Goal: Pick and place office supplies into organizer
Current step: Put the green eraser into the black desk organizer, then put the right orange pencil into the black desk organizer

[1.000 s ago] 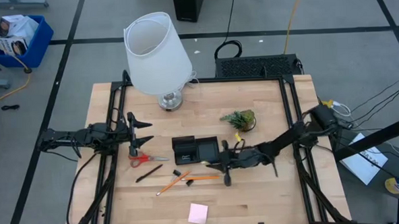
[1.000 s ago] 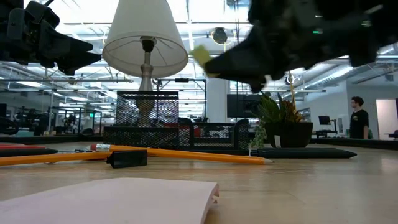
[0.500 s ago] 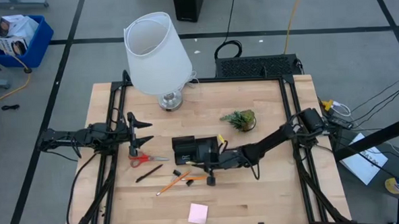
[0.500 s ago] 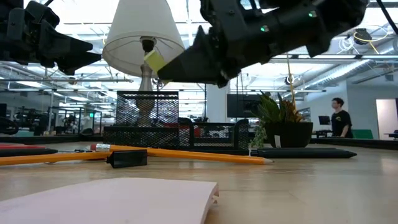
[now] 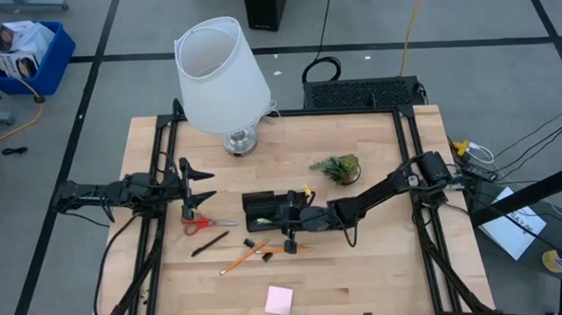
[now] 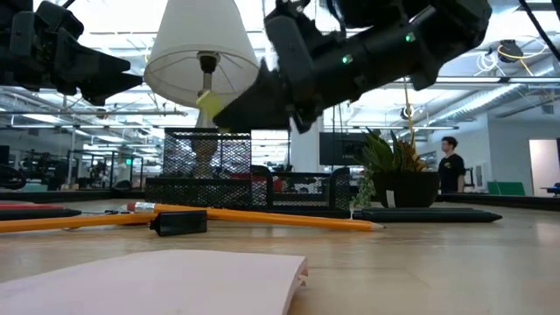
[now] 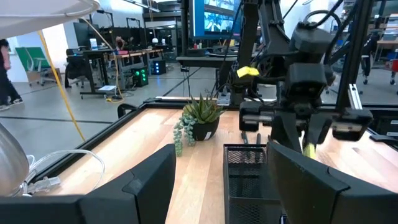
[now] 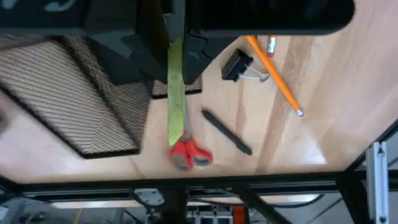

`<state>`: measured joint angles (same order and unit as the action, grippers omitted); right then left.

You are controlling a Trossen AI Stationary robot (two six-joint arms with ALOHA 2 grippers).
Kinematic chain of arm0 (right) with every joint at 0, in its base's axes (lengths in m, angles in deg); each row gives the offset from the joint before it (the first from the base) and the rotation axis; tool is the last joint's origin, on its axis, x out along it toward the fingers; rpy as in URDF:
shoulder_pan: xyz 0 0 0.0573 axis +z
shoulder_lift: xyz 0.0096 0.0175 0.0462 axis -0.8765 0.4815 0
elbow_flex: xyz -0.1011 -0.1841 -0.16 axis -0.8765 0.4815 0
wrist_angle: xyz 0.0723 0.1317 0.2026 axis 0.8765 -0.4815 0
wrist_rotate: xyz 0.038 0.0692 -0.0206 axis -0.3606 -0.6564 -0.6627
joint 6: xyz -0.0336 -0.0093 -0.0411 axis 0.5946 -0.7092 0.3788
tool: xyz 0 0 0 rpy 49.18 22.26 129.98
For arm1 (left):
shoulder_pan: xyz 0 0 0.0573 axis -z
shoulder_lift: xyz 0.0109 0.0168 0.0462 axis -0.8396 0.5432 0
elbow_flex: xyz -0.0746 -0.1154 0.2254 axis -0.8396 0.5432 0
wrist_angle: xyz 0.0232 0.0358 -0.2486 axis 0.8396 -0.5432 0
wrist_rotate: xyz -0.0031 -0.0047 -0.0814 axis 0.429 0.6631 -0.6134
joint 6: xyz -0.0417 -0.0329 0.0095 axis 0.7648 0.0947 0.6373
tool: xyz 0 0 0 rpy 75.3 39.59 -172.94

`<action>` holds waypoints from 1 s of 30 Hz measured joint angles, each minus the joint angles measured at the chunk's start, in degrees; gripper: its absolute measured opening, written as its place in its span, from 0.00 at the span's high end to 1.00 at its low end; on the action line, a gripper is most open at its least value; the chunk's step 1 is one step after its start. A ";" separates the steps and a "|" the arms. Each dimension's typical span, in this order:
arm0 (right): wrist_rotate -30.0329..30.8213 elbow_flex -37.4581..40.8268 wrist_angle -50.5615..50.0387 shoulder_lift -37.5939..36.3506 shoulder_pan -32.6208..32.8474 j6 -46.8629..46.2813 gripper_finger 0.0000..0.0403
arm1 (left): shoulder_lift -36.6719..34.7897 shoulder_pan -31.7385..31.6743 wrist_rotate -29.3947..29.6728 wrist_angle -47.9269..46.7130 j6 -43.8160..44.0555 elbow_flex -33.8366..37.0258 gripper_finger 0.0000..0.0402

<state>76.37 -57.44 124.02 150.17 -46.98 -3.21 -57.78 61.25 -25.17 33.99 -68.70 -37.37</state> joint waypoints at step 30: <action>-3.52 -3.42 -2.10 0.84 1.16 0.91 0.91 | 0.90 -0.01 -0.03 -0.36 0.00 0.00 0.36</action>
<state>72.85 -60.86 121.92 151.02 -45.82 -2.31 -56.88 61.24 -25.20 33.63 -68.71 -37.37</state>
